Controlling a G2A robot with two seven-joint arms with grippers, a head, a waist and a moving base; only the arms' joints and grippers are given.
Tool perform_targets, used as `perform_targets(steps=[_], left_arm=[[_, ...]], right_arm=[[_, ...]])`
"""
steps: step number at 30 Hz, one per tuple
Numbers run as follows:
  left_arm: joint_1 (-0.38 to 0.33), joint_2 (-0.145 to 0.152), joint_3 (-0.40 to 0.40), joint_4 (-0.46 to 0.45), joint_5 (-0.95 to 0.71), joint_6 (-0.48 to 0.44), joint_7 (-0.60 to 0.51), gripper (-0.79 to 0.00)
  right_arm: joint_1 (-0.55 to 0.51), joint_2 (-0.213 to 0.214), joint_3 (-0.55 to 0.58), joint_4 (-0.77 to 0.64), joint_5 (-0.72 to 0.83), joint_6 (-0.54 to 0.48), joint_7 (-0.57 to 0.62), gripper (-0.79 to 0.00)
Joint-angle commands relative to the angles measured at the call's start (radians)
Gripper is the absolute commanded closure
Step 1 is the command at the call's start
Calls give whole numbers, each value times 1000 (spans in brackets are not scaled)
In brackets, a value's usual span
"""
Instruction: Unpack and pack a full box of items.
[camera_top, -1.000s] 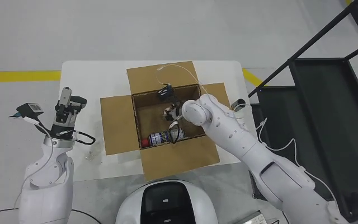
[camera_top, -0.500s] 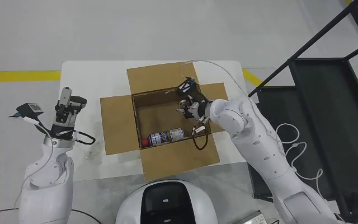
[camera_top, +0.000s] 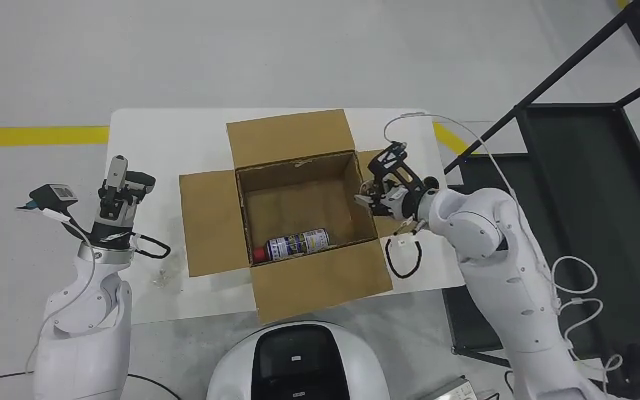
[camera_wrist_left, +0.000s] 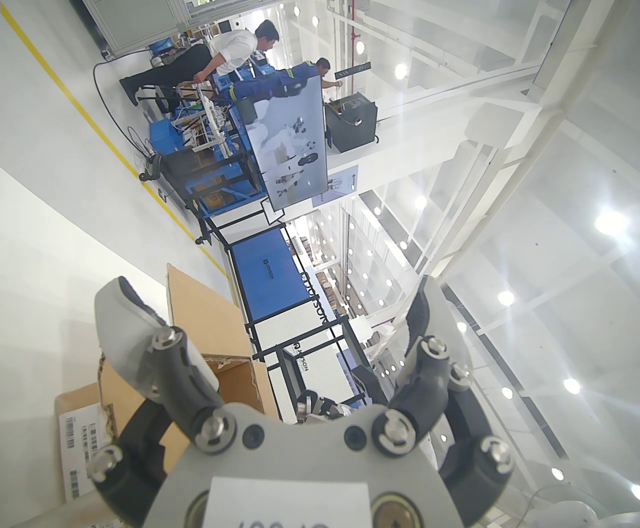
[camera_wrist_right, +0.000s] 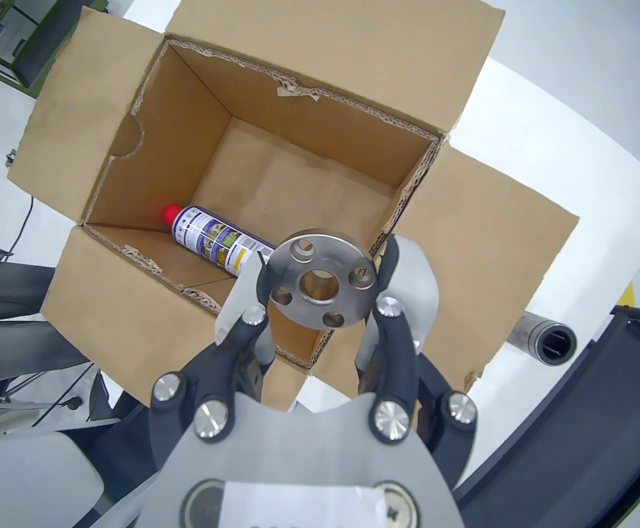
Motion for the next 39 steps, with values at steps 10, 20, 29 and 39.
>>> perform_targets(steps=[10, 20, 29, 39], left_arm=[[0, 0, 0, 0, 0, 0, 0, -785], [0, 0, 0, 0, 0, 0, 0, -785], [0, 0, 0, 0, 0, 0, 0, -785], [0, 0, 0, 0, 0, 0, 0, -785]], right_arm=[[0, 0, -2, 1, 1, -1, 1, 0], [-10, 3, 9, 8, -16, -7, -12, 0], [-72, 38, 246, 63, 26, -42, 47, 0], [-130, 60, 342, 235, -30, 4, 64, 0]])
